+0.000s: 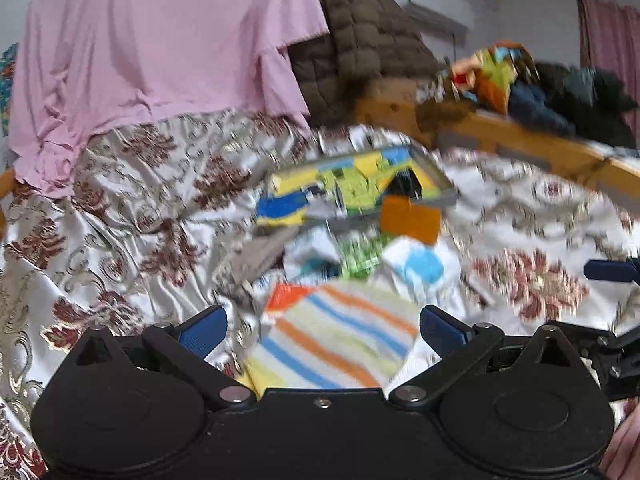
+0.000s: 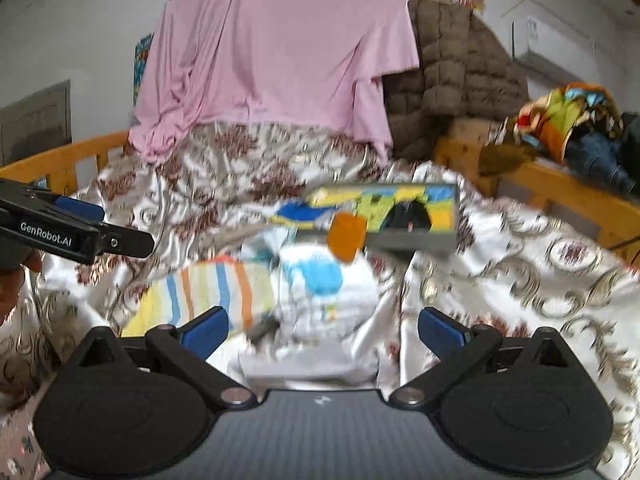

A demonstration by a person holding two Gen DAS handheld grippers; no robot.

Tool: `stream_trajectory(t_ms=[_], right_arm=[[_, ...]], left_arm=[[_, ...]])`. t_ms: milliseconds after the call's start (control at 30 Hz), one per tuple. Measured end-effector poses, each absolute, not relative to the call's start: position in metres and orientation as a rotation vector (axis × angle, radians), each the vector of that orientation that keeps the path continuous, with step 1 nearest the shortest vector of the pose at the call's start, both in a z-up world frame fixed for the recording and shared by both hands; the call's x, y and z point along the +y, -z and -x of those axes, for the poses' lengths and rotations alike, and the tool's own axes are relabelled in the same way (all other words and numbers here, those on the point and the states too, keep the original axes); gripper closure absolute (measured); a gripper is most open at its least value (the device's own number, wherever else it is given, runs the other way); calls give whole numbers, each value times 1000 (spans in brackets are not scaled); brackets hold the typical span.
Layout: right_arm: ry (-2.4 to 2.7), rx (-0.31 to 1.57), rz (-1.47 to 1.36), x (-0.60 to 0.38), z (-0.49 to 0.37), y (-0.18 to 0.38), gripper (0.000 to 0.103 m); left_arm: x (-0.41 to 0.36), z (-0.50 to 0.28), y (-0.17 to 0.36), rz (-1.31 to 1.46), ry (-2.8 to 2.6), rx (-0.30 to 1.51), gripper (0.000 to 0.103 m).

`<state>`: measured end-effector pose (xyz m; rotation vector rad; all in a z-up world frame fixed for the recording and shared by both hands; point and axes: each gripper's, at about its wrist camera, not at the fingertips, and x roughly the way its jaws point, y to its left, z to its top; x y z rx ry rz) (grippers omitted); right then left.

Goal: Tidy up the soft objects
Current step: 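Lift both tools away from the tray back toward the pile, then grasp the striped towel with the left tool while the right tool grasps the grey cloth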

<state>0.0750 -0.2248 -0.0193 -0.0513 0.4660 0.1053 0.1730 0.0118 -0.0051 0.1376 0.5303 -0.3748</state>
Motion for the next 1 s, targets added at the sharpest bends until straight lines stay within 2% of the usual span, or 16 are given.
stream_trajectory(t_ms=[300, 533, 1000], right_arm=[[-111, 599, -11, -236, -100, 47, 0], [-120, 615, -65, -245, -119, 60, 0], [-106, 621, -86, -241, -154, 78, 0]], left_arm=[[-6, -188, 38, -224, 435, 648, 1], [-17, -211, 55, -247, 455, 711, 1], [-23, -257, 72, 58, 424, 816, 1]])
